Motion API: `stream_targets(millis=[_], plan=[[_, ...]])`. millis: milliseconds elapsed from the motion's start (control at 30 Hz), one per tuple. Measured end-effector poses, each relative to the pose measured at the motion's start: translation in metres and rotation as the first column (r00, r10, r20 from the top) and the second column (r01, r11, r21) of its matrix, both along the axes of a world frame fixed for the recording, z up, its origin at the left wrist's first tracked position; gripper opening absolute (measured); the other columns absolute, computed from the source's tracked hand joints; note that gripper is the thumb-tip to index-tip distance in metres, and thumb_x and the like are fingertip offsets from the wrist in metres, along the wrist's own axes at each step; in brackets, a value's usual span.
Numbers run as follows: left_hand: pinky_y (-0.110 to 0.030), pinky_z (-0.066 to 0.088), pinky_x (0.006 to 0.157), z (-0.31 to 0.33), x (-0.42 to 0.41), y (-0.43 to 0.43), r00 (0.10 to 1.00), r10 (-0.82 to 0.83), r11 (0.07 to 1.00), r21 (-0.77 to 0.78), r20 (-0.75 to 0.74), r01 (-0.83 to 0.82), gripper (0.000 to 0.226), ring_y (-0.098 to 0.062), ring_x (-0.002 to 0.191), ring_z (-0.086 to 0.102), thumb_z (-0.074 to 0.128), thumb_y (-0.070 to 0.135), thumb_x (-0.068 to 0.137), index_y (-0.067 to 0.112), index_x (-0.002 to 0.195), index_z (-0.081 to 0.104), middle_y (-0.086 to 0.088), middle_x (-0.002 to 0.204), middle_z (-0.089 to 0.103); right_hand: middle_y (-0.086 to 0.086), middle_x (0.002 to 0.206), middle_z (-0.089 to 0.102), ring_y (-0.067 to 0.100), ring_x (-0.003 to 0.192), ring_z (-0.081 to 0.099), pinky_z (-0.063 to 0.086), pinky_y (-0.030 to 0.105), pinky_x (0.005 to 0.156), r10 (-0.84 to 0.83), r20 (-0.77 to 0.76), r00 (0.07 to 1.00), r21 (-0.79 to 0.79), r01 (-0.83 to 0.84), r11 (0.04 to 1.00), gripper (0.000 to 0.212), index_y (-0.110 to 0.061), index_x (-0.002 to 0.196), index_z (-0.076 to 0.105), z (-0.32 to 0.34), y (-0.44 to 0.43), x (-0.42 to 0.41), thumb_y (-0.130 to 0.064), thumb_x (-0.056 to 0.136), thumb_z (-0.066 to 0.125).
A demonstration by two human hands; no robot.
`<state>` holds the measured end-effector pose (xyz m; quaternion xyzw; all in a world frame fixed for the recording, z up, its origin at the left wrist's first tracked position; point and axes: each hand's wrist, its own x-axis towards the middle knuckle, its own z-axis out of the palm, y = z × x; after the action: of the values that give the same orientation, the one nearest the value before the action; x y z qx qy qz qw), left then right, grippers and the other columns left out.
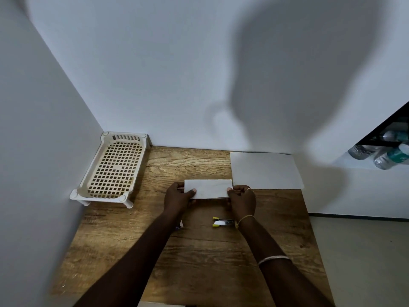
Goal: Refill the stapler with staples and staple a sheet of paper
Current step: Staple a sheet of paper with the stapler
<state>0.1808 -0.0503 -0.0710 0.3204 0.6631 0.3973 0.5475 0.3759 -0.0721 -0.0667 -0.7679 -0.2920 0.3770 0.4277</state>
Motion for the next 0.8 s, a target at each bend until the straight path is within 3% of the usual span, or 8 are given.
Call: stream_targets(millis=[67, 133, 200, 300, 367, 500, 633, 800], plan=[[-0.038, 0.065, 0.069, -0.005, 0.000, 0.002, 0.996, -0.021, 0.999, 0.022, -0.087, 0.023, 0.044, -0.024, 0.093, 0.073, 0.082, 0.008, 0.083, 0.004, 0.122, 0.061, -0.009, 0.110, 0.068, 0.009, 0.095, 0.074, 0.025, 0.077, 0.072, 0.062, 0.041, 0.075, 0.027, 0.053, 0.998, -0.010, -0.026, 1.000, 0.017, -0.013, 0.095, 0.066, -0.006, 0.006, 0.001, -0.019, 0.086, 0.078], [-0.029, 0.063, 0.059, -0.008, 0.000, 0.003, 0.981, -0.059, 0.996, 0.059, -0.185, 0.071, 0.041, -0.014, 0.086, 0.070, 0.082, 0.011, 0.083, 0.009, 0.118, 0.061, 0.000, 0.102, 0.065, 0.007, 0.092, 0.073, 0.027, 0.084, 0.072, 0.060, 0.048, 0.084, 0.062, 0.100, 0.993, -0.015, -0.061, 0.998, 0.019, -0.011, 0.094, 0.066, -0.009, 0.009, 0.001, -0.020, 0.084, 0.079], [-0.021, 0.058, 0.050, -0.010, -0.001, 0.004, 0.961, -0.096, 0.989, 0.082, -0.259, 0.121, 0.036, -0.008, 0.077, 0.068, 0.082, 0.012, 0.084, 0.014, 0.114, 0.060, 0.004, 0.097, 0.063, 0.007, 0.089, 0.074, 0.027, 0.083, 0.072, 0.059, 0.048, 0.085, 0.088, 0.141, 0.986, -0.028, -0.085, 0.996, 0.019, -0.011, 0.092, 0.066, -0.012, 0.010, 0.001, -0.021, 0.083, 0.079], [-0.021, 0.057, 0.048, -0.014, -0.003, 0.007, 0.942, -0.122, 0.985, 0.075, -0.314, 0.153, 0.036, -0.011, 0.074, 0.072, 0.082, 0.015, 0.084, 0.017, 0.113, 0.060, -0.001, 0.103, 0.067, 0.007, 0.084, 0.074, 0.027, 0.079, 0.072, 0.059, 0.045, 0.084, 0.105, 0.184, 0.977, -0.043, -0.099, 0.994, 0.016, -0.012, 0.088, 0.065, -0.014, 0.009, 0.001, -0.021, 0.082, 0.078], [-0.024, 0.059, 0.052, -0.016, -0.004, 0.008, 0.923, -0.142, 0.980, 0.078, -0.357, 0.180, 0.039, -0.012, 0.080, 0.072, 0.083, 0.019, 0.083, 0.017, 0.115, 0.062, -0.001, 0.106, 0.068, 0.006, 0.082, 0.073, 0.025, 0.079, 0.071, 0.057, 0.040, 0.084, 0.116, 0.227, 0.967, -0.050, -0.107, 0.993, 0.016, -0.012, 0.085, 0.065, -0.016, 0.008, 0.002, -0.020, 0.082, 0.078], [-0.037, 0.061, 0.078, -0.018, -0.005, 0.009, 0.827, -0.181, 0.958, 0.095, -0.533, 0.271, 0.046, -0.017, 0.093, 0.069, 0.086, 0.028, 0.079, 0.014, 0.117, 0.064, -0.002, 0.107, 0.071, 0.004, 0.081, 0.071, 0.023, 0.081, 0.068, 0.054, 0.032, 0.080, 0.136, 0.287, 0.948, -0.072, -0.120, 0.990, 0.017, -0.015, 0.080, 0.063, -0.016, 0.006, 0.003, -0.022, 0.081, 0.078], [-0.035, 0.056, 0.081, -0.018, -0.004, 0.007, 0.783, -0.175, 0.953, 0.098, -0.596, 0.288, 0.045, -0.019, 0.096, 0.067, 0.084, 0.032, 0.081, 0.013, 0.117, 0.064, -0.004, 0.110, 0.072, -0.001, 0.081, 0.066, 0.020, 0.081, 0.065, 0.048, 0.027, 0.075, 0.178, 0.355, 0.918, -0.112, -0.147, 0.983, 0.019, -0.018, 0.078, 0.061, -0.017, 0.007, 0.000, -0.026, 0.082, 0.078], [-0.038, 0.053, 0.083, -0.012, -0.003, 0.005, 0.693, -0.190, 0.943, 0.067, -0.696, 0.325, 0.050, -0.024, 0.105, 0.061, 0.077, 0.042, 0.085, 0.014, 0.123, 0.059, -0.007, 0.117, 0.063, 0.002, 0.088, 0.069, 0.019, 0.086, 0.065, 0.056, 0.035, 0.083, 0.195, 0.366, 0.910, -0.125, -0.160, 0.979, 0.019, -0.017, 0.084, 0.065, -0.014, 0.005, 0.001, -0.031, 0.084, 0.077]])
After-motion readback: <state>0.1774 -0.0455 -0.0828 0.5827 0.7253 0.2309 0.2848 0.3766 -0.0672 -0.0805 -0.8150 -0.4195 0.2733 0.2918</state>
